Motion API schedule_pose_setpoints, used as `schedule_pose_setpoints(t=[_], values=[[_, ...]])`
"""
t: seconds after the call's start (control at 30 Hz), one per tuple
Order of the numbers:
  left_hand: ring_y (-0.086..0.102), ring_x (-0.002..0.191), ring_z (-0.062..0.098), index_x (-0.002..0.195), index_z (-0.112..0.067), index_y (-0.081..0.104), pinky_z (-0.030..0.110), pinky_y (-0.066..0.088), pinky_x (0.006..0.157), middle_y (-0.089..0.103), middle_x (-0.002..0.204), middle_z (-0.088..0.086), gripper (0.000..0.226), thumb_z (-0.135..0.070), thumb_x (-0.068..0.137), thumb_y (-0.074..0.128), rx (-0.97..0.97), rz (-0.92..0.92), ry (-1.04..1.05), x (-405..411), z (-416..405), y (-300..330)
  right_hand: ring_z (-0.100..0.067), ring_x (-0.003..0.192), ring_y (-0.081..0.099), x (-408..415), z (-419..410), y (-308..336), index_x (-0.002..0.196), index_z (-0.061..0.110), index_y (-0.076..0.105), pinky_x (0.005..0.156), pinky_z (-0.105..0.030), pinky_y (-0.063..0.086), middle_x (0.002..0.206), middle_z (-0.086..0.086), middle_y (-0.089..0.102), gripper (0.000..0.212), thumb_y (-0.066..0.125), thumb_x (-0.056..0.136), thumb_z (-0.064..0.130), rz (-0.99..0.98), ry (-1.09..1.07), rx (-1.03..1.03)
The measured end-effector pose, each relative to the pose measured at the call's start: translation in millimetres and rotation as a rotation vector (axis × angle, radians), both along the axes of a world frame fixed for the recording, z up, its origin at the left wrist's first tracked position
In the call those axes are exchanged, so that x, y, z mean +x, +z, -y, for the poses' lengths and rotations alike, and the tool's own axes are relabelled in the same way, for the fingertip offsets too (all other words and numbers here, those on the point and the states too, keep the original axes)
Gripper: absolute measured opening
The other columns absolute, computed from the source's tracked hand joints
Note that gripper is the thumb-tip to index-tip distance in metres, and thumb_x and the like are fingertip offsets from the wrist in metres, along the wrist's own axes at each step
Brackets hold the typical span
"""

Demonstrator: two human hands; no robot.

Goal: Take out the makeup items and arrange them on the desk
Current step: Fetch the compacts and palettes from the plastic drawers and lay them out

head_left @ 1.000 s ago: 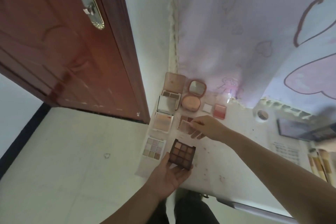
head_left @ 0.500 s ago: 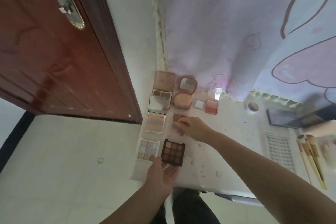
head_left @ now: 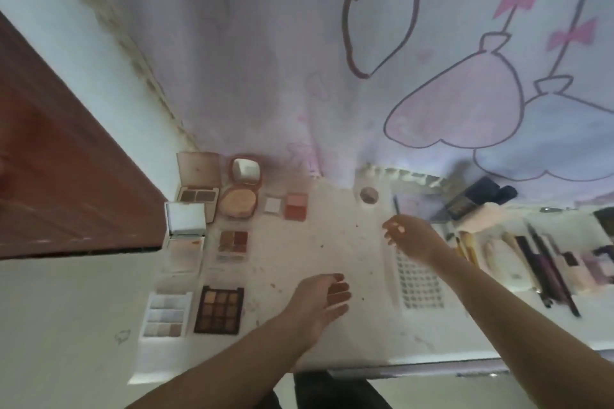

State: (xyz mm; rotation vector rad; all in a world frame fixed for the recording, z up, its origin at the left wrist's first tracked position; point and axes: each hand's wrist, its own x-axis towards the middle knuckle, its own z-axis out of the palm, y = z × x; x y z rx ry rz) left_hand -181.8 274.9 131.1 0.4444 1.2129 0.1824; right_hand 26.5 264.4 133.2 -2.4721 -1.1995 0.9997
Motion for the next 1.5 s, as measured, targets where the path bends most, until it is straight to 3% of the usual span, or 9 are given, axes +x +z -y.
schedule_pose_setpoints(t=[0.1,0.3,0.43,0.67,0.87,1.07,1.23,1.37,1.5], values=[[0.057,0.094,0.018,0.105,-0.012,0.058,0.028,0.048,0.081,0.059,0.105,0.007,0.017,-0.015,0.097,0.044,0.147,-0.042,-0.224,59,5,-4,-0.026,0.115,0.054,36,44,-6,0.124,0.006,0.055,0.092,-0.027,0.039,0.126,-0.012,0.057,0.034,0.033,0.101,0.017,0.256,0.049,-0.208],[0.038,0.132,0.022,0.147,-0.012,0.025,0.026,0.033,0.102,0.035,0.149,0.006,0.052,-0.018,0.097,0.039,0.365,-0.181,-0.452,119,31,-17,-0.027,0.124,0.044,37,79,-21,0.139,0.009,0.037,0.100,-0.032,0.037,0.137,-0.013,0.044,0.042,0.038,0.098,0.018,0.195,-0.104,-0.136],[0.055,0.116,0.021,0.136,-0.014,0.044,0.027,0.045,0.094,0.051,0.136,0.004,0.045,-0.021,0.092,0.042,0.390,-0.199,-0.444,128,40,-20,-0.030,0.124,0.043,36,76,-26,0.139,0.008,0.034,0.102,-0.036,0.036,0.135,-0.016,0.046,0.045,0.041,0.096,0.017,0.155,-0.148,-0.117],[0.014,0.141,0.031,0.150,-0.021,0.007,0.044,0.021,0.115,0.012,0.153,0.009,0.088,-0.048,0.084,0.058,0.518,-0.427,-0.579,111,25,-20,-0.021,0.099,0.058,26,65,-25,0.132,0.006,0.049,0.086,-0.031,0.049,0.121,-0.012,0.060,0.038,0.042,0.095,0.011,-0.457,-0.508,0.058],[0.024,0.136,0.029,0.148,-0.035,-0.001,0.047,0.026,0.112,0.026,0.145,0.007,0.115,-0.067,0.056,0.060,0.576,-0.411,-0.576,88,16,-19,-0.023,0.099,0.067,-4,53,-10,0.113,0.008,0.066,0.085,-0.035,0.055,0.104,-0.010,0.072,0.032,0.042,0.100,0.024,-0.938,-0.408,0.145],[0.050,0.116,0.010,0.146,-0.038,0.017,0.032,0.044,0.097,0.048,0.132,-0.010,0.082,-0.040,0.082,0.068,0.465,0.055,-0.349,40,11,-4,-0.027,0.116,0.060,-33,44,-11,0.135,0.034,0.045,0.093,-0.050,0.051,0.127,-0.006,0.061,0.057,0.062,0.083,0.049,-1.226,-0.237,0.043],[0.032,0.138,0.020,0.147,-0.043,0.015,0.051,0.033,0.110,0.033,0.149,-0.004,0.084,-0.052,0.079,0.065,0.517,0.148,-0.303,2,13,4,-0.024,0.114,0.061,-58,37,-10,0.137,0.042,0.040,0.091,-0.050,0.052,0.126,-0.001,0.061,0.069,0.069,0.076,0.050,-1.199,-0.159,0.061],[0.038,0.133,0.018,0.147,-0.043,0.014,0.053,0.033,0.110,0.042,0.143,-0.007,0.088,-0.055,0.076,0.064,0.516,0.179,-0.315,-22,8,12,-0.028,0.112,0.062,-76,33,-6,0.134,0.038,0.046,0.092,-0.052,0.050,0.123,-0.004,0.063,0.068,0.072,0.073,0.050,-1.227,-0.144,0.107],[0.057,0.115,0.019,0.134,-0.035,0.045,0.046,0.044,0.100,0.064,0.120,-0.001,0.052,-0.029,0.085,0.063,0.365,0.297,-0.215,-47,-4,17,-0.042,0.119,0.053,-70,36,-4,0.133,0.015,0.050,0.097,-0.057,0.044,0.129,-0.023,0.055,0.064,0.060,0.082,0.052,-1.341,-0.157,0.103]])
